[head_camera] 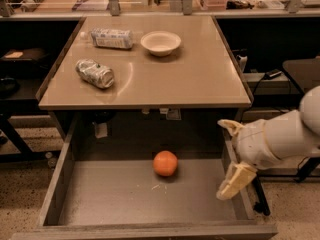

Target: Pick orange from top drawer and place on counter

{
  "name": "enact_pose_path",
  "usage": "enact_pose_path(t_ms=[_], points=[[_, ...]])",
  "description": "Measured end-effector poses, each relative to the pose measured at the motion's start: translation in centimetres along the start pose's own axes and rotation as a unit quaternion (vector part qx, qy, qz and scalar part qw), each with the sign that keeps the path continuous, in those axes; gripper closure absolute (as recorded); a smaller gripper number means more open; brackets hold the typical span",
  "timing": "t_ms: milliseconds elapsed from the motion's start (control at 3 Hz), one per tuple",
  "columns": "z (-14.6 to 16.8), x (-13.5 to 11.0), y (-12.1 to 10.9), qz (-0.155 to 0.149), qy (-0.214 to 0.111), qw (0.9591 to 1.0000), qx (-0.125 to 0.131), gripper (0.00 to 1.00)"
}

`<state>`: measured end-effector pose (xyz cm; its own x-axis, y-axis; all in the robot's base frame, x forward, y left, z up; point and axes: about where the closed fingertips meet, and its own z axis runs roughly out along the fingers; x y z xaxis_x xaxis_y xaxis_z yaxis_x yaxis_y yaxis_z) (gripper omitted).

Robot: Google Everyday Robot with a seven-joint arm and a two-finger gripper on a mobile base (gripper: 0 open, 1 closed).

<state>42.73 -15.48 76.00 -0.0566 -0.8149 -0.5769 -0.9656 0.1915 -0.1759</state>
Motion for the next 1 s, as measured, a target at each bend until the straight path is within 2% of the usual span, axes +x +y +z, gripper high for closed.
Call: enact_pose_path(t_ms=[333,667,1000], points=[[5.2,-0.6,-1.2,0.025,-0.024,0.9988,-0.035,0.0],[11.0,-0.7,-2.7,0.062,-0.038,0.9947,-0.073,0.0],[18.2,0.1,-3.2,0.115,-0.043,0.9863,-0.11,0.0]])
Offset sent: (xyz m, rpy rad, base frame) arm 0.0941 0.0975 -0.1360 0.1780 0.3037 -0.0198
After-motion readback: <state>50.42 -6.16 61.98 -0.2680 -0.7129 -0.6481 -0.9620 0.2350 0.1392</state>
